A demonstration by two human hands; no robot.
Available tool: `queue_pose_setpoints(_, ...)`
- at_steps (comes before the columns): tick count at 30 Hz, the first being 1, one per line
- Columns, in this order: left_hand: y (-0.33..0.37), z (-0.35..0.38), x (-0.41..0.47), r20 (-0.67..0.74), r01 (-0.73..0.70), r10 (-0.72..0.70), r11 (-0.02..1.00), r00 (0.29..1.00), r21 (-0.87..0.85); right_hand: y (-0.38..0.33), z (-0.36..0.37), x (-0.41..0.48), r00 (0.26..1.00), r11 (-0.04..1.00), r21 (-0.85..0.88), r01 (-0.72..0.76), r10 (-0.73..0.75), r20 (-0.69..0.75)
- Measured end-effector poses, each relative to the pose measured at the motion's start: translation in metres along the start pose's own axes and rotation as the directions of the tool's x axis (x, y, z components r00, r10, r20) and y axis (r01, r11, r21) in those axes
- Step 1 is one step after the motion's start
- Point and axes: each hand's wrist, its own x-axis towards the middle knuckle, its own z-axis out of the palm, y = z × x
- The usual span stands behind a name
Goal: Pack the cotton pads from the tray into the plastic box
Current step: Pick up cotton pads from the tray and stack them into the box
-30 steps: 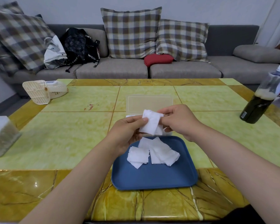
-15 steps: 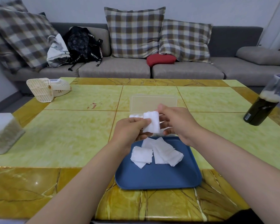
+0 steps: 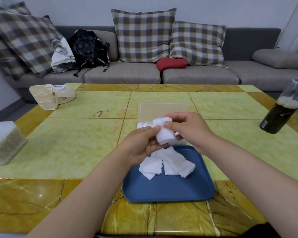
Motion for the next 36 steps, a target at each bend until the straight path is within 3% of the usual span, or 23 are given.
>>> queue_pose_setpoints(4,0.000,-0.001,0.001,-0.013,0.002,-0.003,0.999,1.000,-0.050,0.000,0.002,-0.005,0.995,0.998,-0.021,-0.056,0.054,-0.084)
queue_pose_setpoints(9,0.000,-0.002,0.002,-0.067,0.002,-0.007,0.997,0.998,-0.071,0.000,0.002,-0.005,0.980,0.986,-0.157,0.052,-0.080,-0.181)
queue_pose_setpoints(13,-0.001,-0.003,0.005,-0.141,0.006,-0.022,0.993,0.990,-0.114,0.001,0.005,-0.005,0.953,0.927,-0.366,0.084,-0.181,-0.241)
queue_pose_setpoints(16,-0.002,-0.008,0.007,-0.201,-0.022,0.012,0.999,0.980,-0.047,-0.010,-0.004,-0.004,0.960,0.951,-0.268,0.153,-0.207,-0.187)
queue_pose_setpoints(20,-0.001,-0.011,0.007,-0.157,-0.025,0.039,0.996,0.987,0.089,-0.020,-0.017,-0.007,0.994,0.990,-0.096,0.103,-0.100,0.040)
queue_pose_setpoints(25,0.000,-0.005,0.002,-0.002,-0.047,0.048,0.978,0.999,0.201,-0.013,-0.011,-0.007,0.997,0.959,-0.272,0.076,-0.064,0.053)
queue_pose_setpoints(32,0.002,-0.007,-0.001,0.022,-0.034,0.030,0.976,0.999,0.217,-0.009,-0.012,-0.006,0.994,0.947,-0.312,0.078,-0.050,0.096)
queue_pose_setpoints(36,0.002,-0.003,-0.003,0.024,0.013,-0.016,0.990,1.000,0.139,-0.006,-0.014,-0.006,0.986,0.933,-0.319,0.166,-0.158,0.054)
